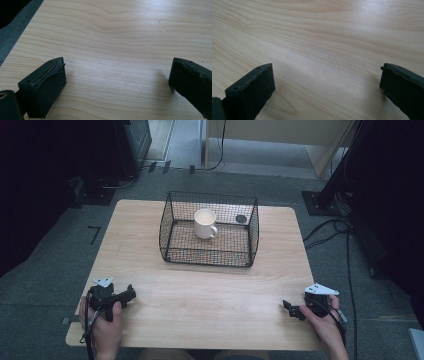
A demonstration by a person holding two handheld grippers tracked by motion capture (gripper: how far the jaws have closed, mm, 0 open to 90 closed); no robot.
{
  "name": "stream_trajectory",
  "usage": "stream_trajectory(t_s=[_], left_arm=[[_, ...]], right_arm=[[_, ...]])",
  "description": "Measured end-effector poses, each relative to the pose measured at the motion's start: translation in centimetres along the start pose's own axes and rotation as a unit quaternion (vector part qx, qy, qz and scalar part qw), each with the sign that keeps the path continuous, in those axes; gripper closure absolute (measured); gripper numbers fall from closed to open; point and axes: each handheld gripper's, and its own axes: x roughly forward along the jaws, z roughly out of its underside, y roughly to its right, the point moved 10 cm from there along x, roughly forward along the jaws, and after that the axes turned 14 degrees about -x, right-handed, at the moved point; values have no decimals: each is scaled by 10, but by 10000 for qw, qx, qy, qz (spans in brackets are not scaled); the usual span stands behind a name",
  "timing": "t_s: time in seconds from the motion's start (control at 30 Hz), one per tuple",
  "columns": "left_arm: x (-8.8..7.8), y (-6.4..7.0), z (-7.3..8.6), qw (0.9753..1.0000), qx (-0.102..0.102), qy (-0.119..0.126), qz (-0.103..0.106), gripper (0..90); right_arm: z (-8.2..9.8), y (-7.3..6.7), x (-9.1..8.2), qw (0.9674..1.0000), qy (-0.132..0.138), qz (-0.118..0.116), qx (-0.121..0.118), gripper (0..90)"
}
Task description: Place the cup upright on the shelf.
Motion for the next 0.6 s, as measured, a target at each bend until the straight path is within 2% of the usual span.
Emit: stream_trajectory(t_s=[0.07, 0.23, 0.3, 0.4, 0.6], left_arm=[[0, 0, 0, 10000, 1, 2, -1, 13], [0, 0, 0, 10000, 1, 3, 0, 13], [0, 0, 0, 10000, 1, 3, 0, 13], [0, 0, 0, 10000, 0, 1, -1, 13], [0, 1, 0, 10000, 22, 1, 24, 13]], right_arm=[[3, 2, 0, 9998, 30, 156, -88, 0], [4, 1, 0, 9996, 124, 249, -29, 0], [5, 0, -1, 9995, 122, 275, 2, 0], [5, 0, -1, 9988, 95, 439, 191, 0], [6, 1, -1, 9985, 82, 490, 230, 0]])
